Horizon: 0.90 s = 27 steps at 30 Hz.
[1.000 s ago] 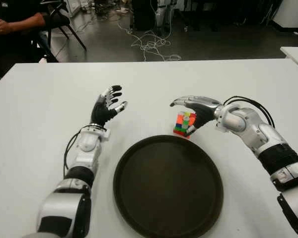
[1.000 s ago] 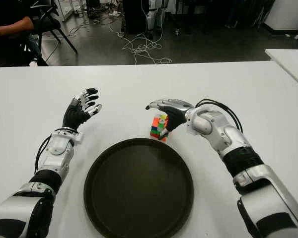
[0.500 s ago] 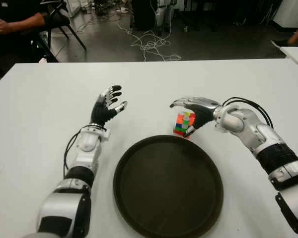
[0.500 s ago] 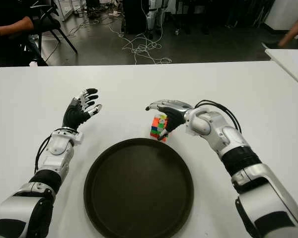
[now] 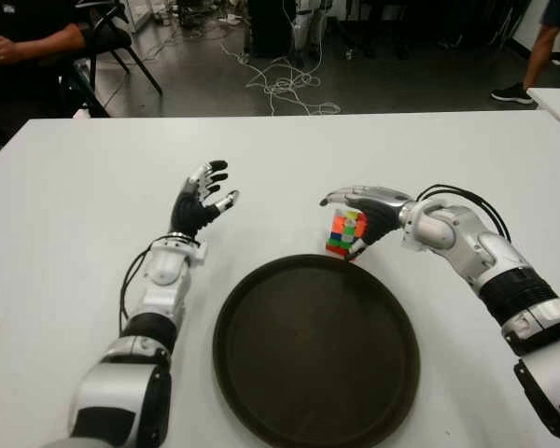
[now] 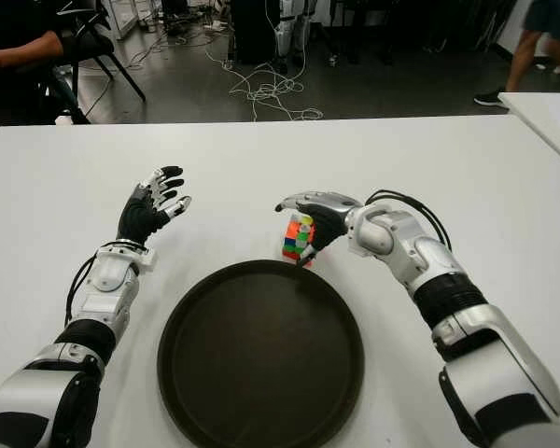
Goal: Pick up the Rubik's Cube and put it in the plate
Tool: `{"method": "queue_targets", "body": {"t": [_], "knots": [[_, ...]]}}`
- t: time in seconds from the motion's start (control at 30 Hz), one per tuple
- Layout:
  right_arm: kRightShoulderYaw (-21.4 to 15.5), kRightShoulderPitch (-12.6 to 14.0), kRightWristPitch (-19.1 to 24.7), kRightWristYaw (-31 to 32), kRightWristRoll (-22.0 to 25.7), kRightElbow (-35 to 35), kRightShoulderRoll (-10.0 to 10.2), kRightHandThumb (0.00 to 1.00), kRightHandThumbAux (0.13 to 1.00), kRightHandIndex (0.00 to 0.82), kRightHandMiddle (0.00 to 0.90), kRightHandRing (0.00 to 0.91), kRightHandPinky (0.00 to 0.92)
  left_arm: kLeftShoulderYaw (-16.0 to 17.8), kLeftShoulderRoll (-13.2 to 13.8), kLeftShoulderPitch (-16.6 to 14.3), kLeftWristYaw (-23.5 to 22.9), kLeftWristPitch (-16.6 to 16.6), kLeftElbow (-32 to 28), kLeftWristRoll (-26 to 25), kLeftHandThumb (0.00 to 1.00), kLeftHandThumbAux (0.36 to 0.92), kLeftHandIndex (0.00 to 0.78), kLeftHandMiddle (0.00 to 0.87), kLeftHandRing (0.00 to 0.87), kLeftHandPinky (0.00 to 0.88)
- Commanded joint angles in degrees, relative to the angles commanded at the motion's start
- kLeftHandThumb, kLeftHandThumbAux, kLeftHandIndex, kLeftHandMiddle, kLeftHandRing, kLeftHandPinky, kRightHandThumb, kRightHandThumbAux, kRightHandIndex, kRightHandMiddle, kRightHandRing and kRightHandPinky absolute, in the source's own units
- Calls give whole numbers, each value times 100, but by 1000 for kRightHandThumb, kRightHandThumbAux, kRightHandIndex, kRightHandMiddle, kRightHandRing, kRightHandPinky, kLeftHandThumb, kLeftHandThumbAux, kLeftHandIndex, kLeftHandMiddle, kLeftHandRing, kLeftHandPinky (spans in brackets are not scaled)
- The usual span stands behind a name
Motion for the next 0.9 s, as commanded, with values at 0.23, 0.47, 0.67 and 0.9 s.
{"method": "queue_targets", "body": {"t": [0.23,0.47,0.67,0.9], "knots": [[46,-42,-95,-98,-51,175,23,0,750,0,0,0,8,-12,-1,4,37,17,-11,18,0,840,207,184,157,141],[75,-64,-142,-39,-69,191,16,0,750,0,0,0,10,-6,-19,16,69,3,-34,15,0,846,222,191,148,126],[84,-64,-145,-47,-88,204,26,0,759,0,0,0,12,-22,-15,17,98,20,-46,39,0,839,212,188,147,124],[128,-76,-155,-117,-139,273,48,0,763,0,0,0,18,-38,1,19,79,29,-48,51,0,826,204,176,141,112]]}}
